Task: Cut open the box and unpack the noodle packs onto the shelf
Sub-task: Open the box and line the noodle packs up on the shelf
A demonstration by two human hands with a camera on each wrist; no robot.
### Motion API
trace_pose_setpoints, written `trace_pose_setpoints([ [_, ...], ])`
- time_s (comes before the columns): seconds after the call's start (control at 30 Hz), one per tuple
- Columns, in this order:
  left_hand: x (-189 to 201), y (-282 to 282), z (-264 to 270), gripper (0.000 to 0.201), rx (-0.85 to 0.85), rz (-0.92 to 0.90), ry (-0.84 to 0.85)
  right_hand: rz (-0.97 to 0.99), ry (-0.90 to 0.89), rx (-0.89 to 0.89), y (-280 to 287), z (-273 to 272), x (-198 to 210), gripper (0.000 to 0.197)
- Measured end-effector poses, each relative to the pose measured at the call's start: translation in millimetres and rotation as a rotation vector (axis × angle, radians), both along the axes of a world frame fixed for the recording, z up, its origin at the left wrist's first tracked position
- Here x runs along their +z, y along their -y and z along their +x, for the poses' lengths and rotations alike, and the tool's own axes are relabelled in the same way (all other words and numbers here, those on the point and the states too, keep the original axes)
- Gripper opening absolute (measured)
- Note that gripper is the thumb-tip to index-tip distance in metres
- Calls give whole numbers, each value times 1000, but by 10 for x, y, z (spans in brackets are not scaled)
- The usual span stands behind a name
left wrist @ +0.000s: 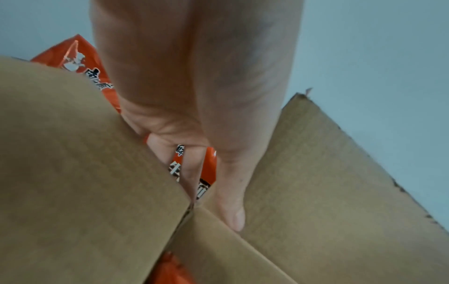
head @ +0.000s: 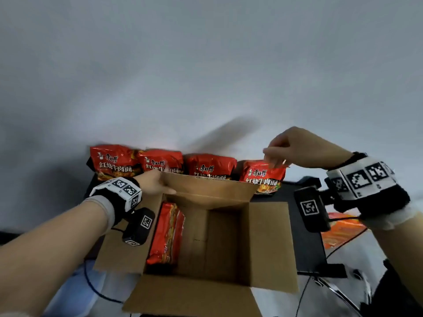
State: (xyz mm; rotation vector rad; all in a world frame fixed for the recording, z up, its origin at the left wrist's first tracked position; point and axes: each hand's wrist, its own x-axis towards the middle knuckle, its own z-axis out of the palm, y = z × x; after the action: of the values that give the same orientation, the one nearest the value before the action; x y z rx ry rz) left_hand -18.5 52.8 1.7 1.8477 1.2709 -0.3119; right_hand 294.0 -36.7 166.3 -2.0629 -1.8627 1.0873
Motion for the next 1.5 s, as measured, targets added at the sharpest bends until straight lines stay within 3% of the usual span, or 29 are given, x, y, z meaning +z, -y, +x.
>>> trace_pose_setpoints([
  [0.07,17,-14,8,31,-1,-18,39,-172,-114,124,184,-441,54,29],
  [0.13,18,-13,-21,14,-24,-11,53,-374,-109,255,275,-900,-223,33],
  [0.2,-27,-41,-34,12,-29,-4,50,-530,-46,330,283,-1311,-617,40],
  [0.33,-97,-72,-94,24,-10,17,68,-698,-13,182,156,-1888,-1426,44],
  [0.4,-100,-47,-107,24,4,29,100,-765,-27,48,93,-2081,-1718,58],
  [0.5,-123,-30,-111,32,35,44,125,-784,-33,-58,61,-2228,-1861,71],
  [0.57,-145,-28,-128,31,36,47,130,-761,-71,-135,75,-2249,-1863,59],
  [0.67,-163,-24,-189,31,31,45,178,-891,-69,-143,73,-2117,-1795,26],
  [0.7,-170,-17,-216,29,25,41,198,-911,-64,-148,78,-2029,-1779,25],
  [0.8,-172,13,-256,23,-3,46,225,-867,-64,-241,163,-1707,-1814,58],
  [0.9,-152,40,-238,22,-21,73,208,-706,0,-237,285,-1554,-1813,66],
  [0.97,-155,44,-228,22,-27,88,207,-607,125,-90,330,-1526,-1661,65],
  [1.07,-164,7,-240,22,-61,96,204,-456,270,161,327,-1410,-1100,60],
  [1.17,-196,-72,-209,25,-116,112,149,-404,236,260,315,-1023,-391,48],
  [1.33,-219,-186,-48,24,-280,51,42,-217,131,39,475,26,457,29],
  [1.5,-250,-257,-55,32,-267,46,-12,-72,264,-215,421,884,355,32],
])
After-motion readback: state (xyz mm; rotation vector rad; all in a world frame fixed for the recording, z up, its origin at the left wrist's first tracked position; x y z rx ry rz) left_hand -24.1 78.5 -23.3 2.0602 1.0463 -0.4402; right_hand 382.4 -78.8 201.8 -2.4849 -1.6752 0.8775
